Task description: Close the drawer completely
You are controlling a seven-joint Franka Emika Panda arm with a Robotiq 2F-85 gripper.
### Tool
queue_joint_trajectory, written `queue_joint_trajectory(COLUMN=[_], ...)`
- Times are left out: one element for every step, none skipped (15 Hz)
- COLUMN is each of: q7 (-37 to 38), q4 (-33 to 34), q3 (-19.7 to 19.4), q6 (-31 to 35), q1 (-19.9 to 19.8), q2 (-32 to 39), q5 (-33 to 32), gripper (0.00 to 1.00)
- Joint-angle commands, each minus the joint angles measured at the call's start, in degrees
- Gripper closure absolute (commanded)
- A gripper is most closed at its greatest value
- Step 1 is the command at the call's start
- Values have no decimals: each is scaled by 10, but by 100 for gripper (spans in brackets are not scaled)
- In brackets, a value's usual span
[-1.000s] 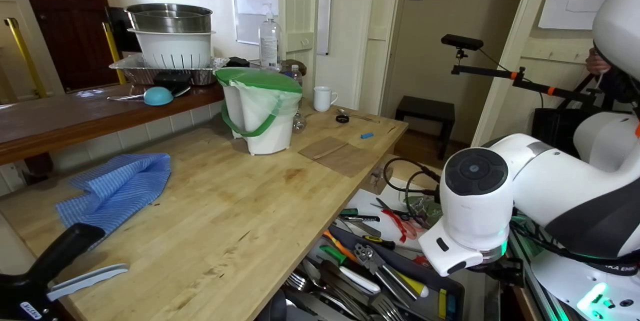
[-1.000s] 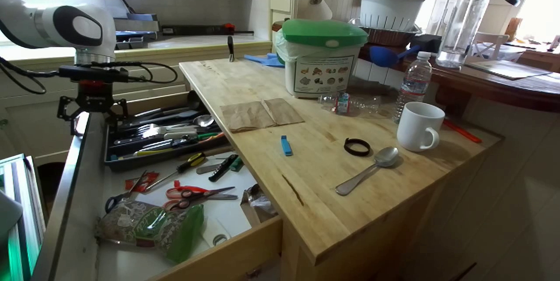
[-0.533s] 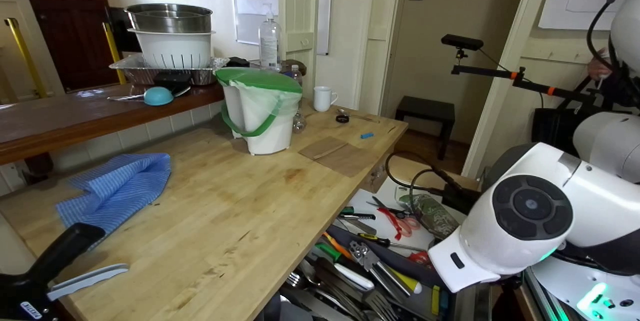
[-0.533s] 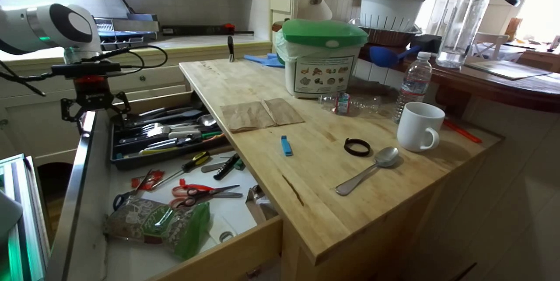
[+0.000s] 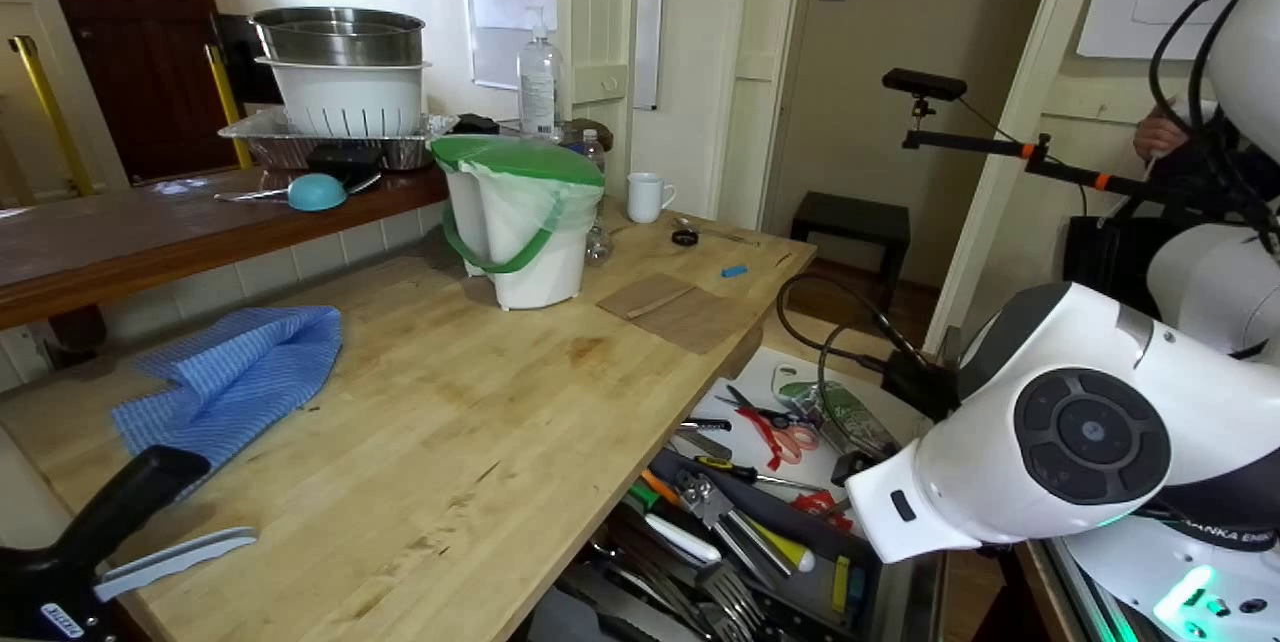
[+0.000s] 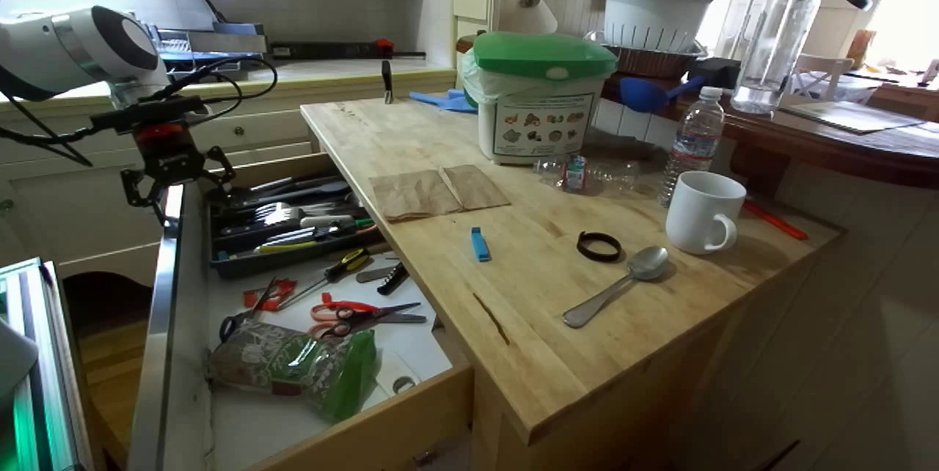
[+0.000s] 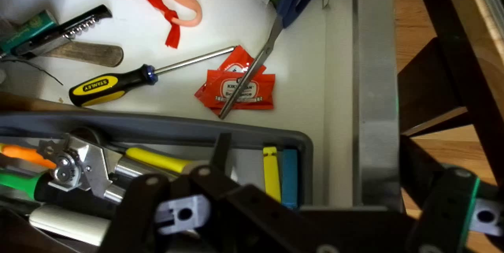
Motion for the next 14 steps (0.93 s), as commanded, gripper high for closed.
queue_joint_trajectory(q7=[22,17,8,1,-13,-24,-52,-75,-92,-93,-97,-115,-126,-121], q4=[13,19,30,39,49,61,77,88,94,94,89,76,66,56], q3=[-12,-17,-24,-29,-39,-49,-60,-68,-70,-68,-67,-65,-59,-51], q6=[-38,-51,-63,-76,-83,-87,-84,-72,-74,-83,-80,-73,-74,-83], q1=[-16,-20,-27,-32,-41,-48,-56,-60,-59,-57,-54,-47,-41,-33], q2=[-13,-19,-20,-24,-28,-27,-24,-18,-17,-18,-20,-27,-29,-31], q5=[-42,-45,-51,-53,-58,-63,-62,-55,-46,-39,-25,9,32,52], gripper=[0,0,0,0,0,0,0,0,0,0,0,0,0,0])
